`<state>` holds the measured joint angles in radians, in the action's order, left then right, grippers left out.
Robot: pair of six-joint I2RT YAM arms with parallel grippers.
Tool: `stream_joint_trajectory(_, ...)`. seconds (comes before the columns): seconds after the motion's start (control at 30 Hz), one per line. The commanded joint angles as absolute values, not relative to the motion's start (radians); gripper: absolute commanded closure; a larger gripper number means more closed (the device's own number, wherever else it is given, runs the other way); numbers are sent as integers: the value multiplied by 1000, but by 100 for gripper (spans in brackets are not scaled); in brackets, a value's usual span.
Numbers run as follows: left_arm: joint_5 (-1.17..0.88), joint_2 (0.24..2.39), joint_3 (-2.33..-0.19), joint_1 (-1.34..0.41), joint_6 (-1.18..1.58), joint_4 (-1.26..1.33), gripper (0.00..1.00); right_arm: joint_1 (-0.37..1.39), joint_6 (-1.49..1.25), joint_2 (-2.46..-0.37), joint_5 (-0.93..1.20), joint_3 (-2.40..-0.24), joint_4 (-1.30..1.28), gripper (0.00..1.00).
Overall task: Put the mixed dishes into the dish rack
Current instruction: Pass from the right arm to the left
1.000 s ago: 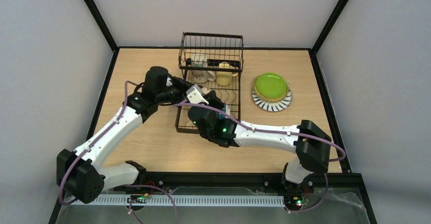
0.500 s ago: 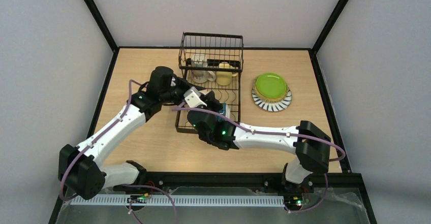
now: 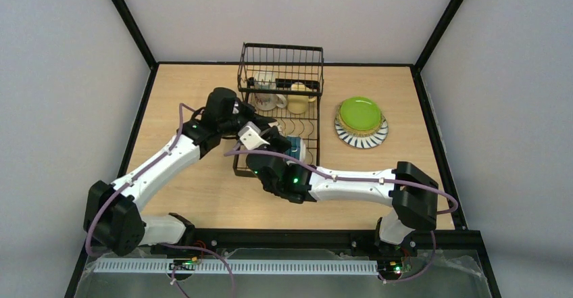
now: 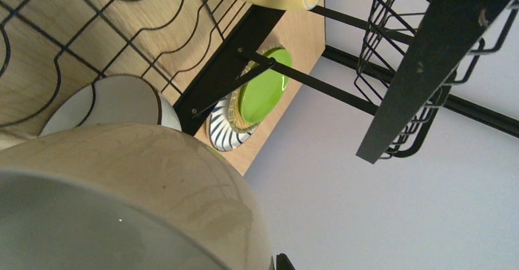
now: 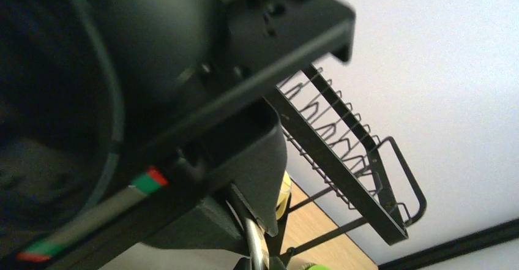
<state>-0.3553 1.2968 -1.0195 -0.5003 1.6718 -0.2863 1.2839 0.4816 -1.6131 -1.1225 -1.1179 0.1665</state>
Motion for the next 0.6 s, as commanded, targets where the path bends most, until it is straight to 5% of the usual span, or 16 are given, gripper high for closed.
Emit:
stream_joint_trajectory(0.0,-272,1312,-985,-480,1602,-87,98,1348,514,-1574,-1033,-1126,178,100)
stream_joint_trajectory(0.33,-282,1257,-839,-480,1628,165,98,1348,470,-1538,-1028,-1118,120,95)
stream_joint_trajectory(0.4,-289,1253,-822,-480,1619,194,98,1348,443,-1521,-1028,-1118,87,86)
stream_joint_trajectory(0.57,-335,1241,-764,-474,1581,282,98,1348,339,-1431,-1025,-1109,4,45)
